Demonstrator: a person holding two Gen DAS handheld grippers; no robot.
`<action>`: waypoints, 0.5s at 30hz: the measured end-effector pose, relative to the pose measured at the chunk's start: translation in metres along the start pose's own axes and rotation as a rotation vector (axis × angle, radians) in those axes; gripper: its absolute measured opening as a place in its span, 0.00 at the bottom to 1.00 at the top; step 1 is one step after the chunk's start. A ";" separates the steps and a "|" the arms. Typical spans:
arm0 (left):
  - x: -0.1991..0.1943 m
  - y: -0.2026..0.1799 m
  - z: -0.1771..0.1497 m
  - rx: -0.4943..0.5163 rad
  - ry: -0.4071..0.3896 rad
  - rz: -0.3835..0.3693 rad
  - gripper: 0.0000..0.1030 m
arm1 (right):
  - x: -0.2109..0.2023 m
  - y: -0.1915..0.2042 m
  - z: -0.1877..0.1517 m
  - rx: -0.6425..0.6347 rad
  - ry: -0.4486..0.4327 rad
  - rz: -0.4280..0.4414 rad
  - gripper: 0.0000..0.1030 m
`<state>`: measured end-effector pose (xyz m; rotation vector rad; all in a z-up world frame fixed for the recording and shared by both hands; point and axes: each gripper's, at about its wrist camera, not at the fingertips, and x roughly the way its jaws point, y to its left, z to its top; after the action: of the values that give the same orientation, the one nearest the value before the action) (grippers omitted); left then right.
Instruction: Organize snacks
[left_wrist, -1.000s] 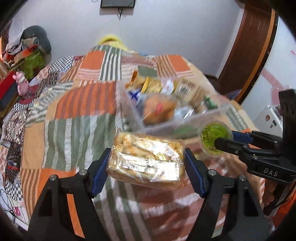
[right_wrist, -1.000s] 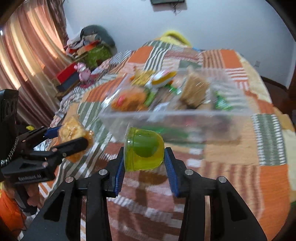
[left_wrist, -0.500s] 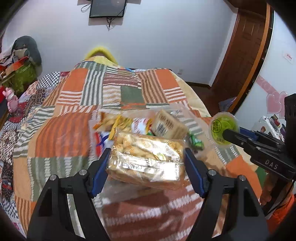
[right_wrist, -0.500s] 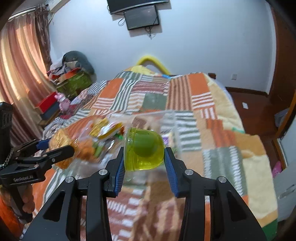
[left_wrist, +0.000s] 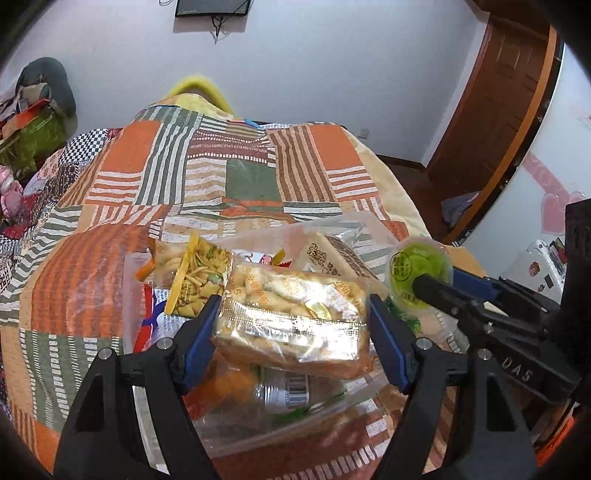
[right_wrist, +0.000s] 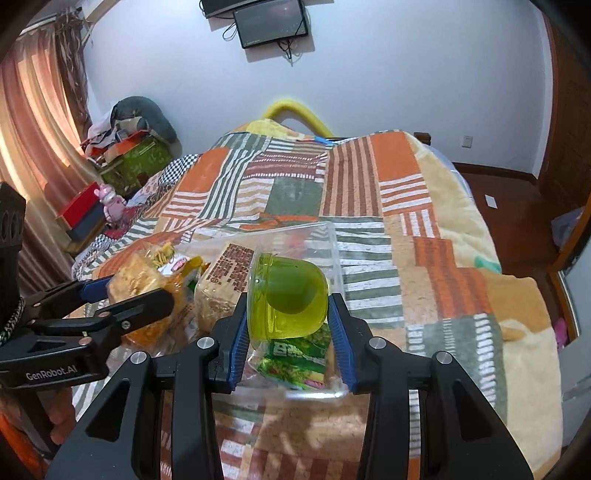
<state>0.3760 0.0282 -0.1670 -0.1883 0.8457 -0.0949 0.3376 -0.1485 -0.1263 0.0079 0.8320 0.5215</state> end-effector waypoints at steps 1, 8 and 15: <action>0.001 0.000 0.000 -0.002 0.000 0.004 0.73 | 0.002 0.000 0.000 -0.002 0.005 0.002 0.36; -0.004 0.006 -0.001 -0.030 -0.015 -0.015 0.83 | 0.005 -0.002 -0.003 0.003 0.032 0.014 0.38; -0.033 0.006 -0.004 -0.030 -0.049 -0.022 0.83 | -0.020 -0.001 -0.001 -0.010 0.005 0.008 0.38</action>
<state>0.3509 0.0391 -0.1469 -0.2273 0.7968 -0.0975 0.3265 -0.1578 -0.1131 0.0004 0.8344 0.5336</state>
